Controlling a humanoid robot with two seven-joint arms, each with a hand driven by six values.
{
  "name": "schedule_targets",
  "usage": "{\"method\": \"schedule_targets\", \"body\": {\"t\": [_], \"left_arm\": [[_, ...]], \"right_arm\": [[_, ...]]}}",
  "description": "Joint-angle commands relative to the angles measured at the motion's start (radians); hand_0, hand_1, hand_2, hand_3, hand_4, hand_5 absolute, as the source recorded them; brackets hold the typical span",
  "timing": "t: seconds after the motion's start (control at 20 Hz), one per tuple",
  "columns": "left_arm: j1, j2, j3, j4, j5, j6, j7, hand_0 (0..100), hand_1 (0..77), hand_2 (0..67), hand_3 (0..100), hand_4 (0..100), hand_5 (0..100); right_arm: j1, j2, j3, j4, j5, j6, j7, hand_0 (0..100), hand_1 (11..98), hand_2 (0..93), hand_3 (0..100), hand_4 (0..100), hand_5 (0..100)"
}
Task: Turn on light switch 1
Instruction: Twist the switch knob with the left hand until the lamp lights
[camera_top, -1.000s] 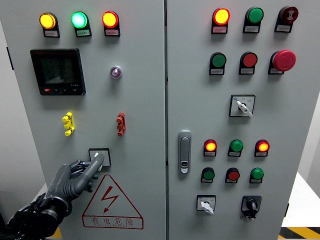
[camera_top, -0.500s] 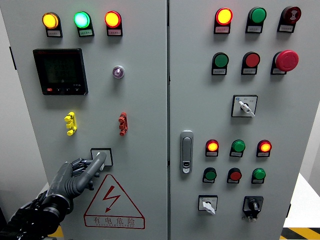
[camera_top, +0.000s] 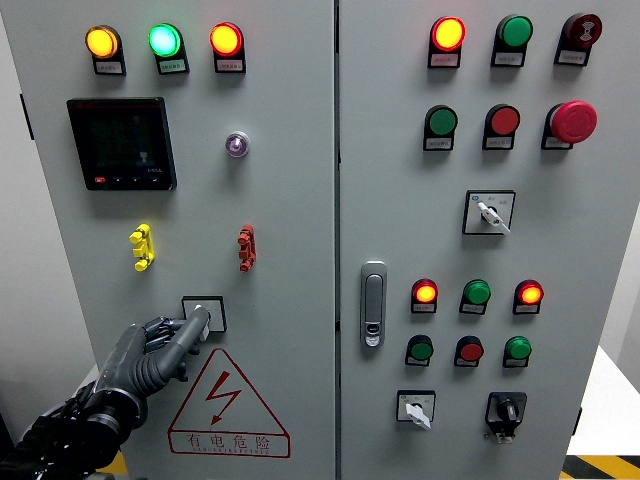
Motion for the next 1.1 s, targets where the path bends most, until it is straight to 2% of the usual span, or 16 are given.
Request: {"method": "schedule_targets", "body": {"t": [0.0, 0.65, 1.05], "left_arm": [[0.0, 0.0, 0.001, 0.004, 0.0, 0.0, 0.0, 38, 45.6, 54.6, 77, 89, 72], [-0.009, 0.0, 0.001, 0.008, 0.0, 0.0, 0.002, 42, 43.5, 55.2, 78, 89, 73], [-0.009, 0.0, 0.001, 0.01, 0.0, 0.0, 0.002, 64, 42.7, 55.4, 78, 89, 73]], "right_arm": [[0.0, 0.0001, 0.0, -0.001, 0.0, 0.0, -0.001, 0, 19.6, 0.0, 20, 19, 11], [0.0, 0.0001, 0.0, -0.001, 0.0, 0.0, -0.001, 0, 19.7, 0.0, 20, 19, 11], [0.0, 0.0001, 0.0, -0.001, 0.0, 0.0, -0.001, 0, 19.3, 0.0, 20, 19, 11]]}}
